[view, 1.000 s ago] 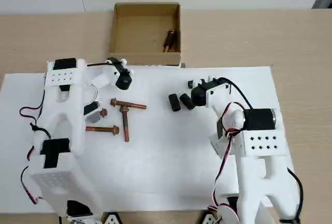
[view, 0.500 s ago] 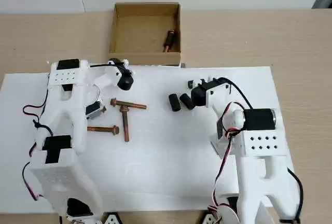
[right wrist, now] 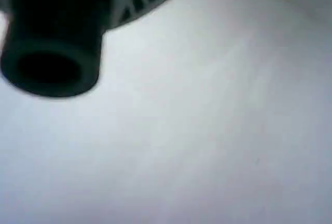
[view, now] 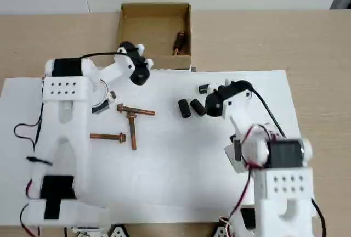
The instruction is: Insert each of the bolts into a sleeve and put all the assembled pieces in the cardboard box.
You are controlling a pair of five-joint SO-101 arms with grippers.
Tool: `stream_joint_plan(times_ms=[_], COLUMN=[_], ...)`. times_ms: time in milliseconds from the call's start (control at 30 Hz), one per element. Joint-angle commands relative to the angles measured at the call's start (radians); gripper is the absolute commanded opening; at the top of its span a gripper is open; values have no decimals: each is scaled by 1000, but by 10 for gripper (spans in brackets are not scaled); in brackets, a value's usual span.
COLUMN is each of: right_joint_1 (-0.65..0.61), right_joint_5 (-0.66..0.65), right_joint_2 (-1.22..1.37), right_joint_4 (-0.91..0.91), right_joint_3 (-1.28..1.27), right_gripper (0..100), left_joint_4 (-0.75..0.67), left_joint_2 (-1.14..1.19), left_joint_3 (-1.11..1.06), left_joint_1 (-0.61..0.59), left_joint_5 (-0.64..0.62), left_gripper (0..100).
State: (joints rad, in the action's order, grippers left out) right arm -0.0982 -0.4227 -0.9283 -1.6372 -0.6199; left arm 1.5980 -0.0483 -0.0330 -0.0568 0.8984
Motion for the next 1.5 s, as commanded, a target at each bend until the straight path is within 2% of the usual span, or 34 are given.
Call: stream_joint_plan(times_ms=[0,167,233,333,467,567,700,833,933,1133,1467], right_joint_1=[2,8,8,10,10,5,2,-8,-79,-249,-481], right_joint_5=[12,12,15,87,192,261,321,341,364,465,474], right_joint_2=[-102,-243,-294,-375,-495,-585,-693,-763,-786,-797,-797], right_joint_4=[-10,1,8,45,148,214,298,369,397,549,845], right_joint_3=[40,35,8,-80,-218,-331,-459,-545,-563,-651,-835], right_gripper=[4,4,3,3,3,3,4,4,3,3,2], left_joint_4=[37,107,104,63,-86,-264,-496,-664,-763,-861,-901], left_joint_2=[-117,-196,-241,-313,-448,-588,-787,-959,-1066,-1272,-1605], left_joint_3=[18,18,16,-5,-179,-374,-628,-816,-937,-1118,-1311], left_joint_1=[40,144,176,222,252,247,242,245,245,252,252], left_joint_5=[-176,-310,-388,-470,-516,-560,-661,-804,-899,-1049,-1289], left_gripper=[6,6,6,6,6,6,6,6,6,6,6])
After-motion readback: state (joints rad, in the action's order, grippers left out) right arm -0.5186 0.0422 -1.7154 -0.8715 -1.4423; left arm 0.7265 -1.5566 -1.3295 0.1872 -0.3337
